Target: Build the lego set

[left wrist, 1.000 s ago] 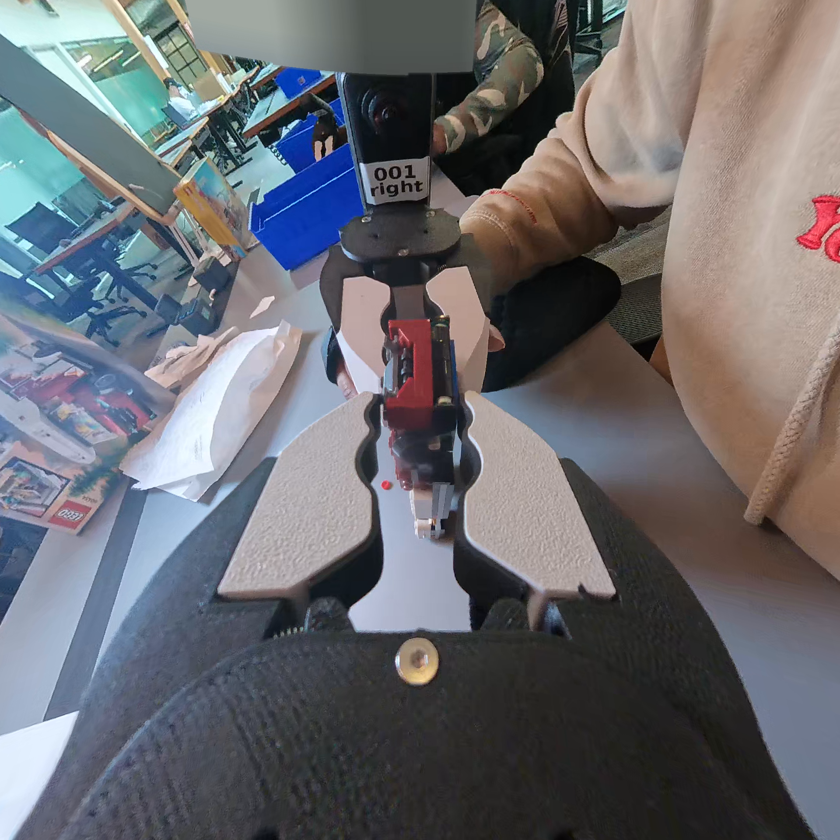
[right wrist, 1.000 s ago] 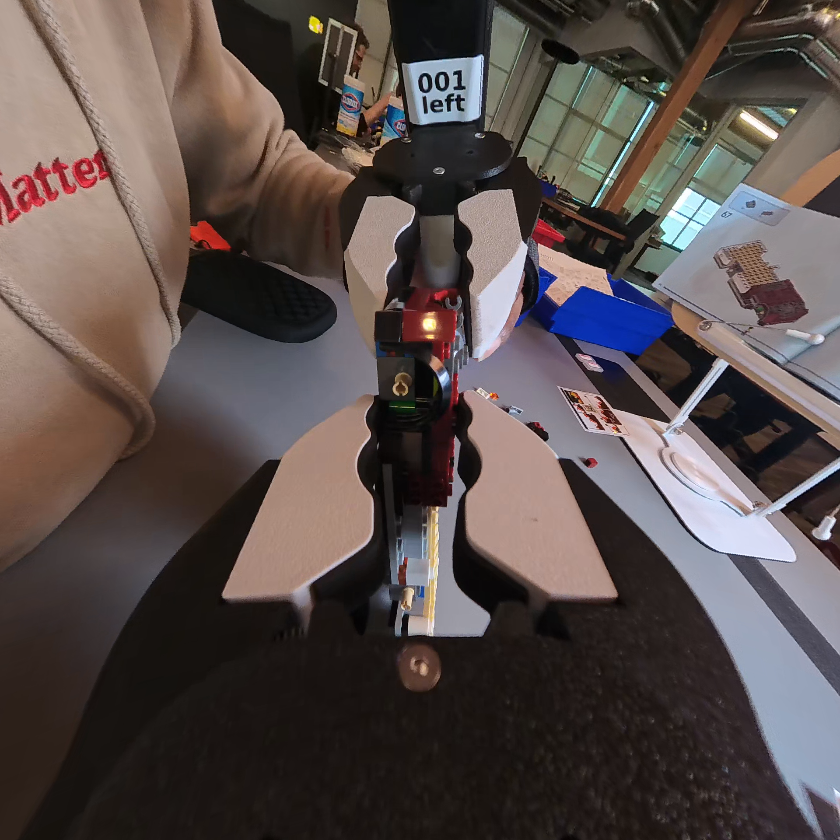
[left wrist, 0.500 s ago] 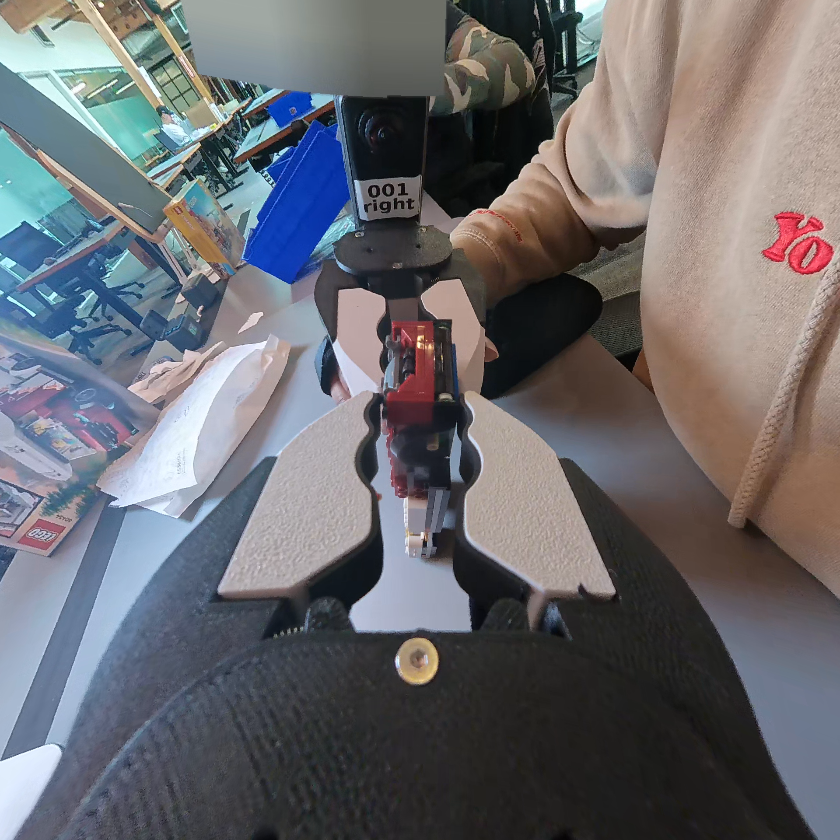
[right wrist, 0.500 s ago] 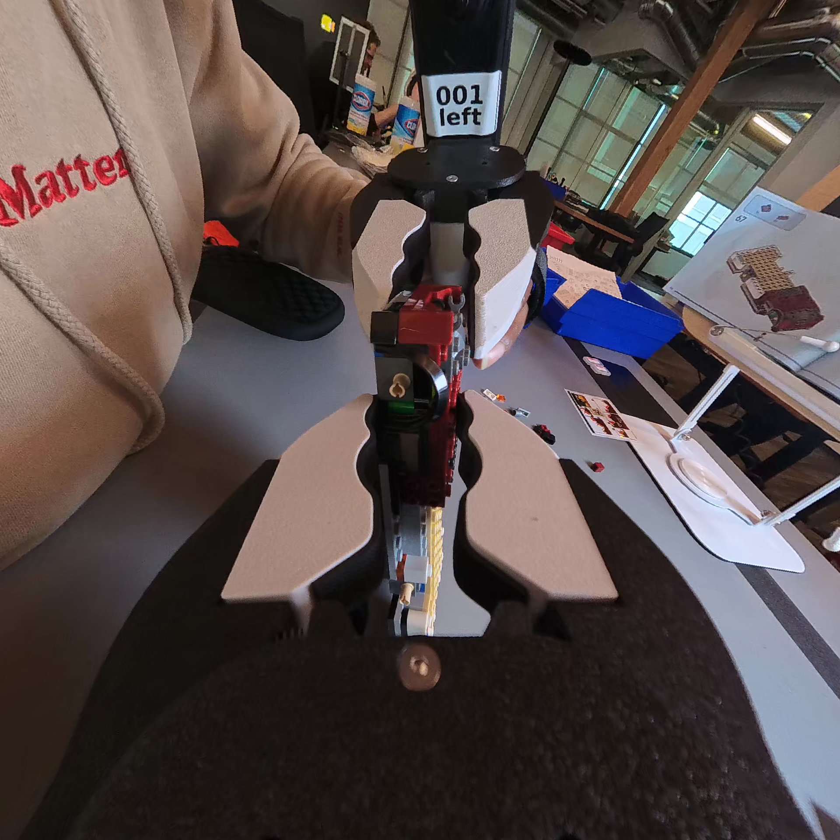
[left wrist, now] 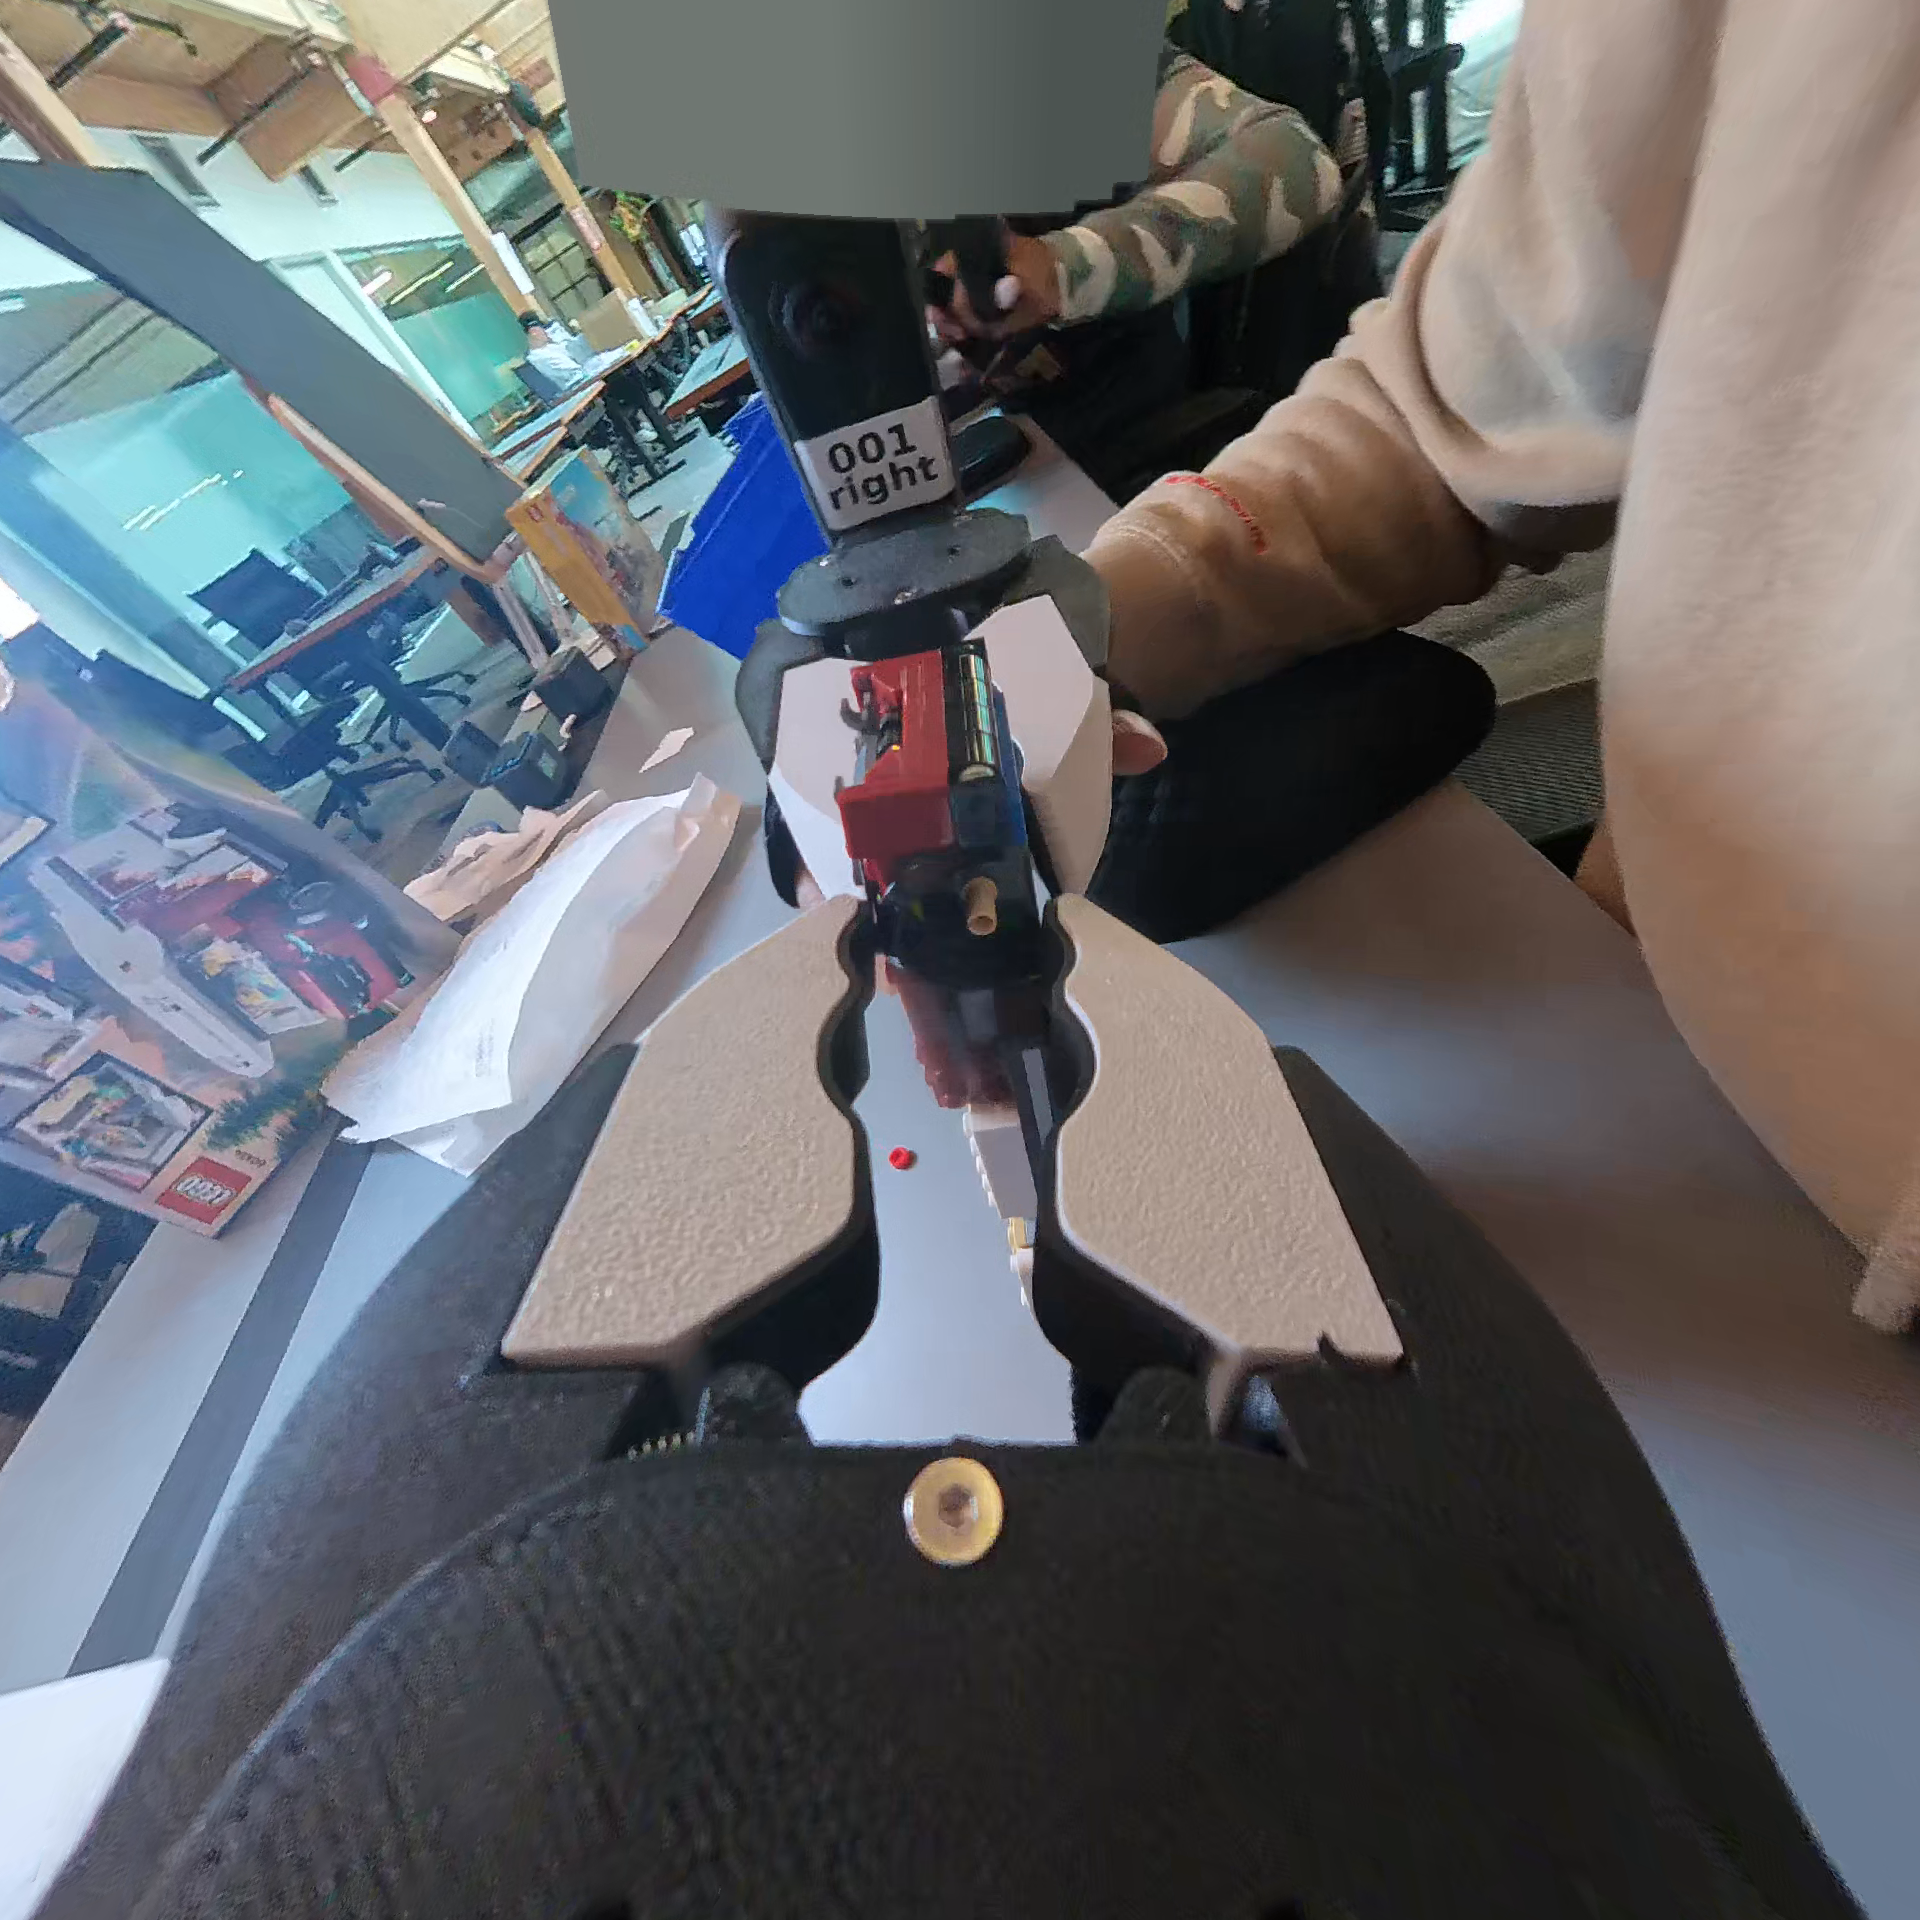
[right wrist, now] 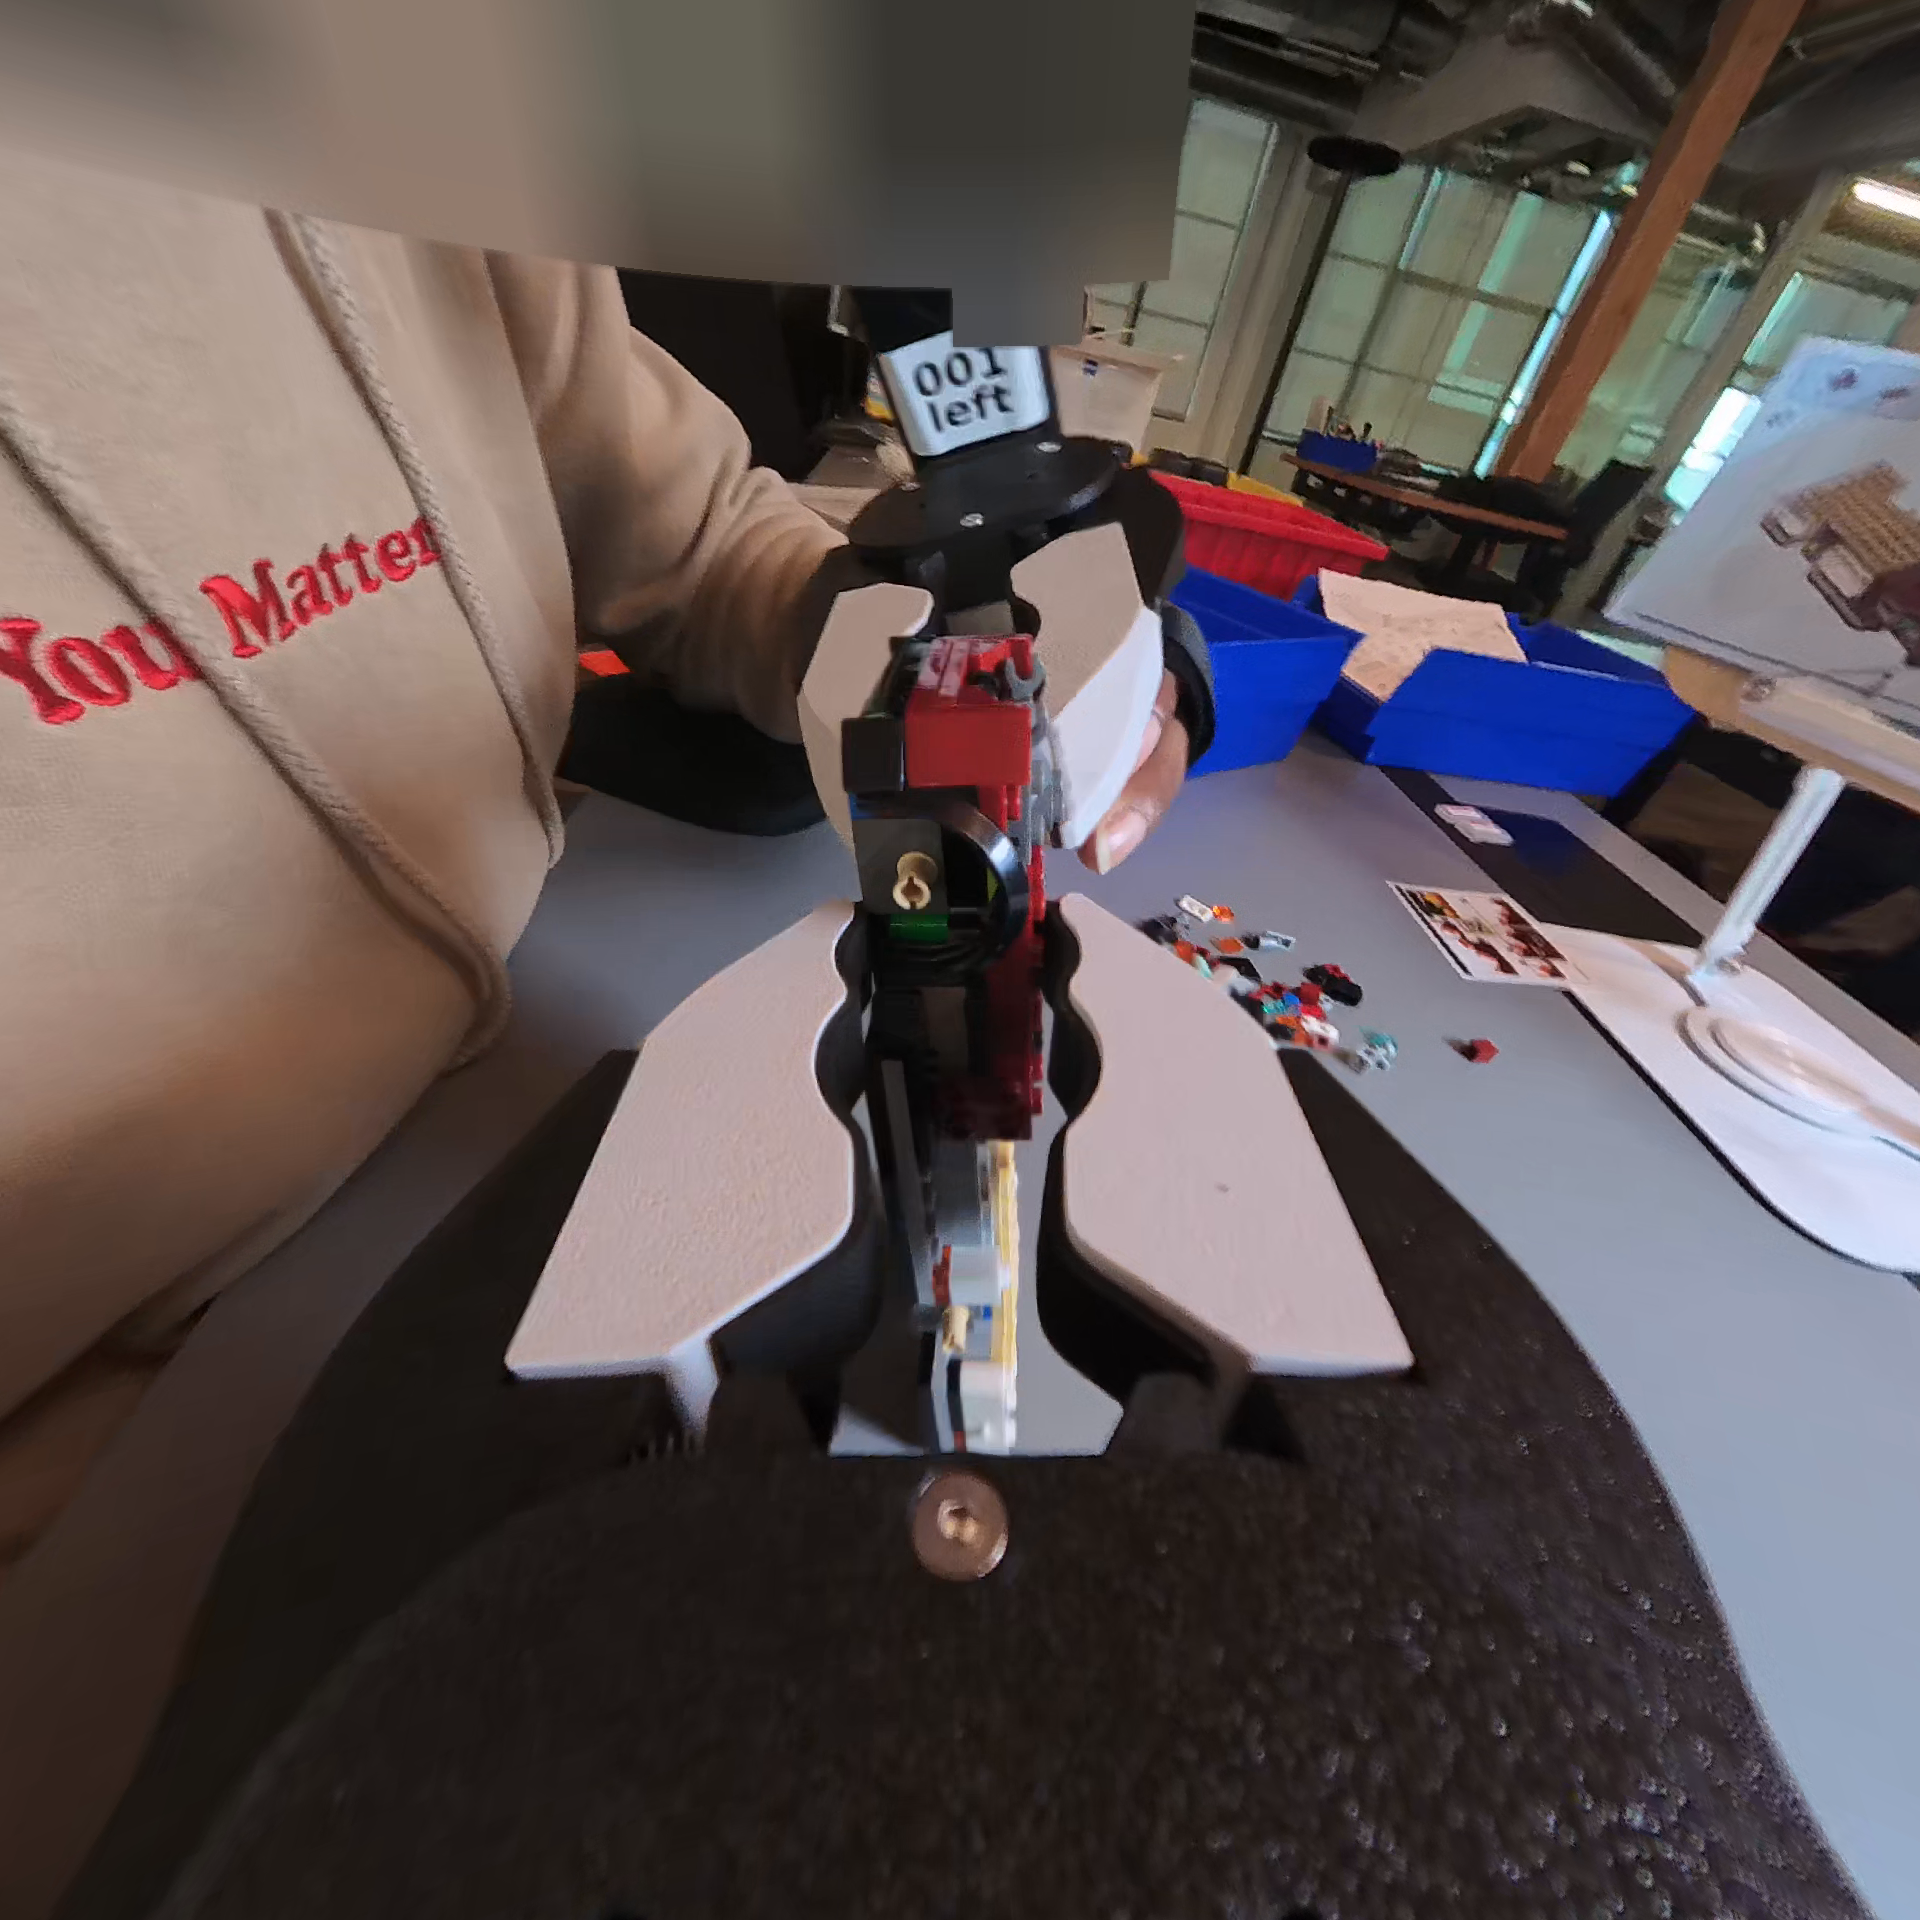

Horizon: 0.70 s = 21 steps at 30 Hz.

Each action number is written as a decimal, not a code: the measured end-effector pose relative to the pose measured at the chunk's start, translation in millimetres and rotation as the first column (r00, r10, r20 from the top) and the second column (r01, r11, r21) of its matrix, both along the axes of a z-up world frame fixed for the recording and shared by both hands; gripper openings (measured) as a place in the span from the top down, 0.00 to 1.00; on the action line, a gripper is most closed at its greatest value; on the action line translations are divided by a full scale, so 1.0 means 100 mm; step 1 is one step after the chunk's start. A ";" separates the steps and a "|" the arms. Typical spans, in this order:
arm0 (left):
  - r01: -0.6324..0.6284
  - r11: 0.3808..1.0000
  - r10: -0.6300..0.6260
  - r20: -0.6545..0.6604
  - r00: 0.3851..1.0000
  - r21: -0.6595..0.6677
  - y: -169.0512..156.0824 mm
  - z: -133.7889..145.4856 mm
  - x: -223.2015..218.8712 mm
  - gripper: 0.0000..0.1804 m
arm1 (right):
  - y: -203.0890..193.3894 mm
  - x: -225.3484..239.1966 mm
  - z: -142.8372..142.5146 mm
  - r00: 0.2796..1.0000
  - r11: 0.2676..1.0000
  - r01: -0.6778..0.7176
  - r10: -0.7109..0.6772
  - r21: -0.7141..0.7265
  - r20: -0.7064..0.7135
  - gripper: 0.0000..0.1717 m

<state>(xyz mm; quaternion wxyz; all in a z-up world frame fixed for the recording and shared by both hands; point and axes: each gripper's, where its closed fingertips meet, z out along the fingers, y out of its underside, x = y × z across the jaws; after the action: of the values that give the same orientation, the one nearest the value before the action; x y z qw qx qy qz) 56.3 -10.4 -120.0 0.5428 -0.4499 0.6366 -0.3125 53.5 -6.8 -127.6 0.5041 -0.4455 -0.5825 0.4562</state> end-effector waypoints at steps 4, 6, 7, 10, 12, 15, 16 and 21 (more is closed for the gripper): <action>-0.117 0.993 0.117 -0.019 0.993 0.001 0.14 -0.02 0.02 0.84 | 0.18 0.10 0.06 0.988 0.989 0.149 -0.148 -0.015 0.043 0.76; -0.157 0.987 0.157 -0.053 0.986 0.018 0.16 -0.03 0.04 0.84 | 0.18 0.13 0.14 0.980 0.981 0.192 -0.193 0.032 0.054 0.75; -0.165 0.986 0.166 -0.066 0.984 0.030 0.15 -0.04 0.05 0.84 | 0.18 0.13 0.12 0.972 0.974 0.215 -0.221 0.076 0.086 0.76; -0.212 0.975 0.219 -0.102 0.970 0.070 0.15 -0.05 0.10 0.84 | 0.15 0.12 0.09 0.956 0.956 0.225 -0.254 0.188 0.149 0.79; -0.211 0.972 0.222 -0.116 0.968 0.102 0.12 -0.07 0.13 0.84 | 0.10 0.15 0.06 0.961 0.960 0.191 -0.225 0.204 0.161 0.81; -0.143 0.986 0.150 -0.083 0.985 0.084 0.00 -0.07 0.19 0.84 | 0.01 0.21 0.05 0.981 0.977 0.122 -0.145 0.174 0.128 0.81; -0.116 0.991 0.120 -0.064 0.991 0.061 -0.02 -0.06 0.19 0.84 | -0.01 0.22 0.06 0.985 0.981 0.106 -0.126 0.164 0.118 0.81; -0.075 0.995 0.075 0.008 0.997 0.060 -0.03 0.01 0.20 0.81 | -0.03 0.26 0.07 0.991 0.989 0.072 -0.085 0.129 0.102 0.81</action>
<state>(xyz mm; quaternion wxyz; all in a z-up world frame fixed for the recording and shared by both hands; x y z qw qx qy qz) 76.4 -13.5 -119.0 0.5692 -0.4562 0.6269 -0.2737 79.4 -9.6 -120.8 0.5165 -0.4595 -0.6183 0.3739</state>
